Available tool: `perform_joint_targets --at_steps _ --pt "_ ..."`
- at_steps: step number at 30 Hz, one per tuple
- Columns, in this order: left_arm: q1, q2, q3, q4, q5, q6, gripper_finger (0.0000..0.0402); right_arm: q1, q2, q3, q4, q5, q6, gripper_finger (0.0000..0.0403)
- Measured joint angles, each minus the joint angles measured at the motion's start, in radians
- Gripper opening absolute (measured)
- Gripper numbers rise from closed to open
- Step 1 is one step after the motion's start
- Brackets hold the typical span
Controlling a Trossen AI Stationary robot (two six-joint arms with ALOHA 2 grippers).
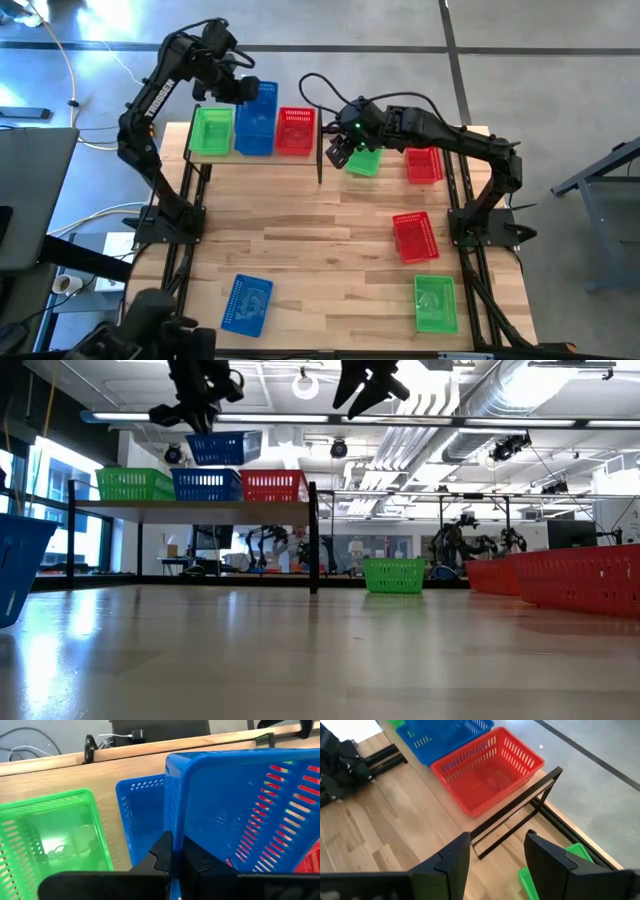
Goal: Stack baskets on shelf by color
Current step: Stack the right blue bin on top of the blue bin on the shelf
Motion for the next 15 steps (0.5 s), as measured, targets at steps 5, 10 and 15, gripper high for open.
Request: perform_joint_targets --at_steps 5,10,15 --pt "0.004 0.017 0.0 0.0 0.049 0.002 0.0 0.001 0.0 0.0 -0.016 -0.005 0.0 0.0172" --pt "0.016 0.016 0.0 0.0 0.102 0.003 0.0 0.0 0.0 0.0 -0.016 0.002 0.006 0.0172" --pt "0.035 0.009 0.0 0.0 0.15 -0.034 0.0 0.0 0.0 0.0 -0.016 0.002 0.007 0.0172"
